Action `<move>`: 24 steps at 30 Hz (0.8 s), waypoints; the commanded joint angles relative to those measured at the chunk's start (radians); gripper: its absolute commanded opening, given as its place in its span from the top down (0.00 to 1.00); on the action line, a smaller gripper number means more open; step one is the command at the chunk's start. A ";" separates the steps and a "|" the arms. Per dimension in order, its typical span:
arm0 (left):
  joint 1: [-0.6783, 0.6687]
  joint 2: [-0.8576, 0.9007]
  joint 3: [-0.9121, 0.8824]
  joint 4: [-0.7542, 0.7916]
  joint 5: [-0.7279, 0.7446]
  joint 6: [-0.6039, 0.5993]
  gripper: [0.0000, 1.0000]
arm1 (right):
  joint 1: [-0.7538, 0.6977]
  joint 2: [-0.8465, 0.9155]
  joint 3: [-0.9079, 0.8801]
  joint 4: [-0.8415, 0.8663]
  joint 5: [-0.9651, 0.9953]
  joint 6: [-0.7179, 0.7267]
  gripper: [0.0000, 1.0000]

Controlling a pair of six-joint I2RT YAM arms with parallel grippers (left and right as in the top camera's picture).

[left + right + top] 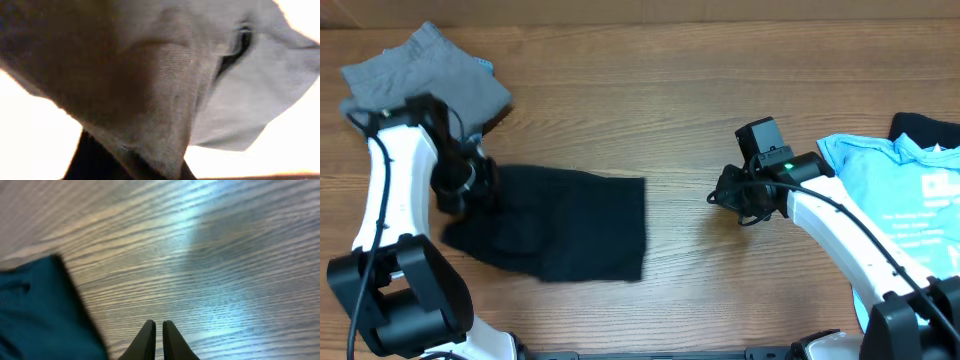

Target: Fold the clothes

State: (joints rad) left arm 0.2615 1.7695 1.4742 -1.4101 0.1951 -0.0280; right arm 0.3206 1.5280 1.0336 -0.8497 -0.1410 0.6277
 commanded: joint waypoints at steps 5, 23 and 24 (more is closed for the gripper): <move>-0.113 -0.004 0.141 -0.031 -0.046 -0.018 0.96 | -0.002 -0.034 0.003 0.002 0.010 -0.008 0.90; -0.616 -0.004 -0.166 0.237 -0.103 -0.198 0.96 | -0.002 -0.034 0.003 0.002 0.027 -0.008 0.90; -0.635 -0.004 -0.173 0.254 -0.103 -0.204 0.96 | -0.002 -0.034 0.003 0.002 0.029 -0.008 0.90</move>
State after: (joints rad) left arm -0.3115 1.7695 1.3243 -1.1877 0.0978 -0.1837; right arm 0.3206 1.5208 1.0336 -0.8501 -0.1364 0.6277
